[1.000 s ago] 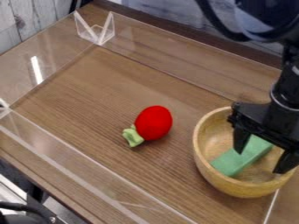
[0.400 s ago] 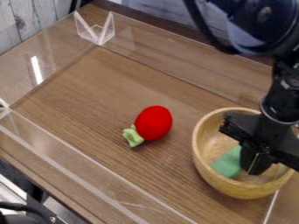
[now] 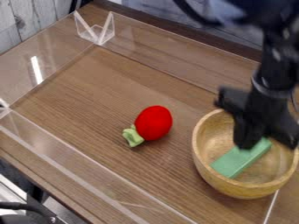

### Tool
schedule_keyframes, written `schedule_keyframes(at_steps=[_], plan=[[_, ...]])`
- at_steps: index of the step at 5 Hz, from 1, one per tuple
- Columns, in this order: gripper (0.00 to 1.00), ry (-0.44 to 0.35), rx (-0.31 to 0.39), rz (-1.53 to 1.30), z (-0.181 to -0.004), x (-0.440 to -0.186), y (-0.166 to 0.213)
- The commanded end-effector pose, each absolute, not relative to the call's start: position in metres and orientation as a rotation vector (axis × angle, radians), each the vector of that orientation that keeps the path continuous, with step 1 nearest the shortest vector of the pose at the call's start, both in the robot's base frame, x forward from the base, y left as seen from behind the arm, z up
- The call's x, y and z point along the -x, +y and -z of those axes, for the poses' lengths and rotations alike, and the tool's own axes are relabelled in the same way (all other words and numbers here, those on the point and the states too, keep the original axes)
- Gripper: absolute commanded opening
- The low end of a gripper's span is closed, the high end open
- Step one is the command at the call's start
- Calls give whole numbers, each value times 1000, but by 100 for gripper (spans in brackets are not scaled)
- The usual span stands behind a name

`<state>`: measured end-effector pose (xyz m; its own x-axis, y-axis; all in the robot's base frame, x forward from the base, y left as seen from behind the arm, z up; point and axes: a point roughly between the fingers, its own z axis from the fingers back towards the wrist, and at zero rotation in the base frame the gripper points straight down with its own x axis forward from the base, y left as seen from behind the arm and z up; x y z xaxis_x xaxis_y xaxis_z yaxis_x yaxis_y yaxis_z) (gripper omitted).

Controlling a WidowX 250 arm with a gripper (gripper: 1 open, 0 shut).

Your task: Remove the green stick from the brown bowl and put it on the table

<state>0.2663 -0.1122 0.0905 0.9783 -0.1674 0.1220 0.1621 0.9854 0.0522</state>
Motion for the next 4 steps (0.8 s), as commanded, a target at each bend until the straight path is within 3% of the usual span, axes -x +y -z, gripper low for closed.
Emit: schedule_keyframes(at_steps=[1, 2, 4], plan=[[0, -221, -45, 98, -123, -283, -83], [0, -225, -52, 88, -114, -289, -68], [0, -197, -33, 288, -97, -284, -83]])
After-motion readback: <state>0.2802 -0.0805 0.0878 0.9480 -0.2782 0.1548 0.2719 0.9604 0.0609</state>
